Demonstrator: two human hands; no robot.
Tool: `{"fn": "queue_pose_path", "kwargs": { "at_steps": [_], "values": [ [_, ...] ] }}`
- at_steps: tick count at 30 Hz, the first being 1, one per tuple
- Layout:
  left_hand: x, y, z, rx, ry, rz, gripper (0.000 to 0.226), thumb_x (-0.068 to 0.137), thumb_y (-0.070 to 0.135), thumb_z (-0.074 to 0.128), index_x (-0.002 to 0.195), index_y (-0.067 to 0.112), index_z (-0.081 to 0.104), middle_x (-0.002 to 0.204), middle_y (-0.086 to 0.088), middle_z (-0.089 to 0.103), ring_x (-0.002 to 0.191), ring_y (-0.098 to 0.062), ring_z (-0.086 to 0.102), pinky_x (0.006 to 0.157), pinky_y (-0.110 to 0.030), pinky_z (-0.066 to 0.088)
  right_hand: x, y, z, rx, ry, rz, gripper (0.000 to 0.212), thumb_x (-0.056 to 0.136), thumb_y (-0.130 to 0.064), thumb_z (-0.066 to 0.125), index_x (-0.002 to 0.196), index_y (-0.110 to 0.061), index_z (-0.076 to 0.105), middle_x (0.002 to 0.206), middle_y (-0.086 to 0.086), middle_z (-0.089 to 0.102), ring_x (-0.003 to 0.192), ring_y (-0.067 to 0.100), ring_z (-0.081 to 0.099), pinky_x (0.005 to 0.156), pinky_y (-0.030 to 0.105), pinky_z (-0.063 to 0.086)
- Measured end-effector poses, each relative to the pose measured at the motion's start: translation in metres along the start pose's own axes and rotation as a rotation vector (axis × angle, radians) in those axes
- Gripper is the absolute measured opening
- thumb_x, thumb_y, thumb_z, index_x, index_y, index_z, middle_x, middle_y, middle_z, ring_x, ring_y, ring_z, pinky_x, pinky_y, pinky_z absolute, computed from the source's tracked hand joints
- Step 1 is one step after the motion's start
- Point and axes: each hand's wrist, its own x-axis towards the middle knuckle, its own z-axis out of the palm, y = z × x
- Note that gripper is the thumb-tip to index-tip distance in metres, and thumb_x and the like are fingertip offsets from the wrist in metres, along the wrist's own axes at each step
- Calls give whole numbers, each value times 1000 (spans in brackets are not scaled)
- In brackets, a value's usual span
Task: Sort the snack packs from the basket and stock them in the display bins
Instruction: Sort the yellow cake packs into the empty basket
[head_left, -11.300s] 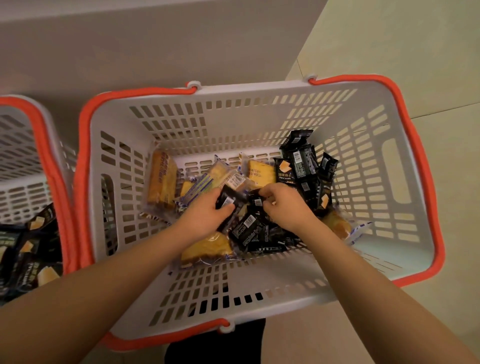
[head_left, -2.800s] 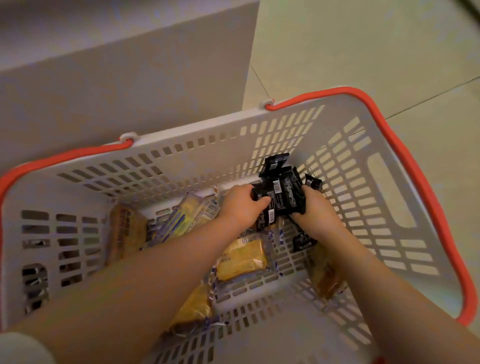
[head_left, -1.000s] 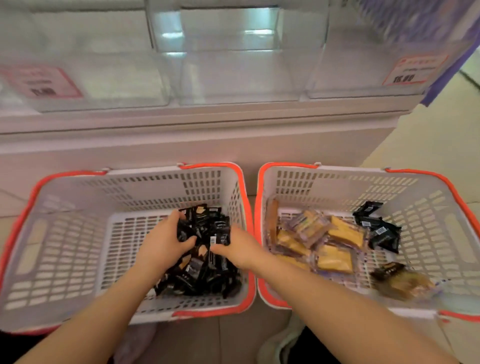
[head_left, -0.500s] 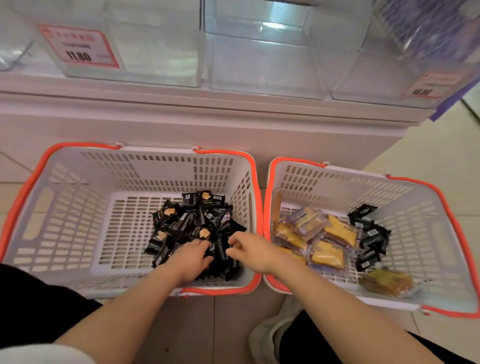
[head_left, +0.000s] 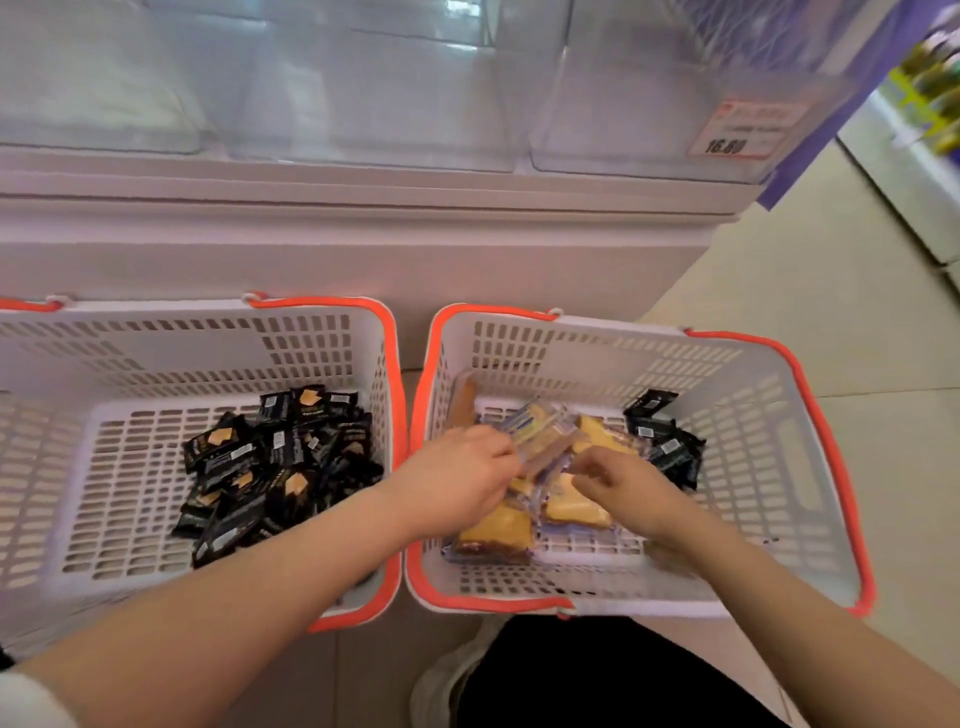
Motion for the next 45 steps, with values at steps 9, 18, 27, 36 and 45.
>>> {"fn": "queue_pose_path", "kwargs": {
  "at_steps": [9, 18, 27, 36, 45],
  "values": [
    [97, -1, 101, -36, -462, -43, 30, 95, 22, 39, 120, 17, 55, 121, -5, 56, 111, -24, 50, 90, -38, 44, 18, 147, 38, -301, -19, 295, 24, 89, -12, 45, 113, -15, 49, 115, 7, 54, 103, 26, 54, 73, 32, 43],
    [167, -7, 157, -321, -484, -163, 27, 94, 18, 42, 111, 13, 62, 115, -5, 59, 105, -20, 55, 91, -31, 42, 85, 205, 49, -777, -172, 72, 50, 93, -16, 44, 141, -15, 29, 138, 5, 44, 128, 24, 38, 105, 34, 29],
    [212, 8, 183, -395, -331, -261, 33, 95, 19, 44, 127, 15, 50, 127, -4, 52, 106, -18, 55, 87, -30, 45, 85, 212, 48, -457, -147, 242, 31, 90, -3, 43, 119, -11, 48, 123, 10, 51, 114, 27, 50, 84, 34, 42],
    [306, 25, 208, -768, -104, -624, 44, 93, 7, 43, 135, 12, 33, 136, -12, 44, 102, -30, 58, 87, -42, 49, 91, 227, 47, 1112, 572, 926, 21, 91, -26, 59, 91, -5, 55, 79, 10, 57, 63, 21, 51, 48, 27, 35],
    [296, 23, 237, -416, -102, -440, 55, 93, 8, 44, 143, 17, 25, 138, -8, 44, 120, -26, 46, 96, -40, 43, 133, 206, 60, 928, 745, 1037, 57, 81, -30, 70, 123, -4, 40, 124, 15, 53, 114, 31, 51, 86, 32, 38]
  ]
}}
